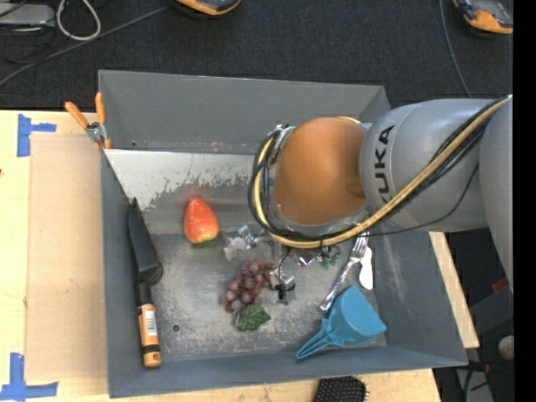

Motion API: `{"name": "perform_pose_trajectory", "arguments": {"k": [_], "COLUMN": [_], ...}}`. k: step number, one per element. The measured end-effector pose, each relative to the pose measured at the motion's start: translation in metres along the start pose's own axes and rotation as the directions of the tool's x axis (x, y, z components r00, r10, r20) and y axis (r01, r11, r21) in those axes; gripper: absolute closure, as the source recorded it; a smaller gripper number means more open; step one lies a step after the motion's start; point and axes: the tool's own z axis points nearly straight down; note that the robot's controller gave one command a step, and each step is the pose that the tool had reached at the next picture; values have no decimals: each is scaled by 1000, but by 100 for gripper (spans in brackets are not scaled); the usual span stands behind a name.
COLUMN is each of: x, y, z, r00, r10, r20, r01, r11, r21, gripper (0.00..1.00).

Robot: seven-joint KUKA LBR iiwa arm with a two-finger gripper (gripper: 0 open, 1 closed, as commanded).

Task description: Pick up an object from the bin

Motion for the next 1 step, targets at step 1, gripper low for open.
{"name": "perform_pose_trajectory", "arguments": {"k": [1], "x": [-3], "y": [-19], "z": [60], "r00": [984], "r10": [-180], "r20": [3], "r01": [180], "r11": [984], "r21": [0], "gripper": [0]}}
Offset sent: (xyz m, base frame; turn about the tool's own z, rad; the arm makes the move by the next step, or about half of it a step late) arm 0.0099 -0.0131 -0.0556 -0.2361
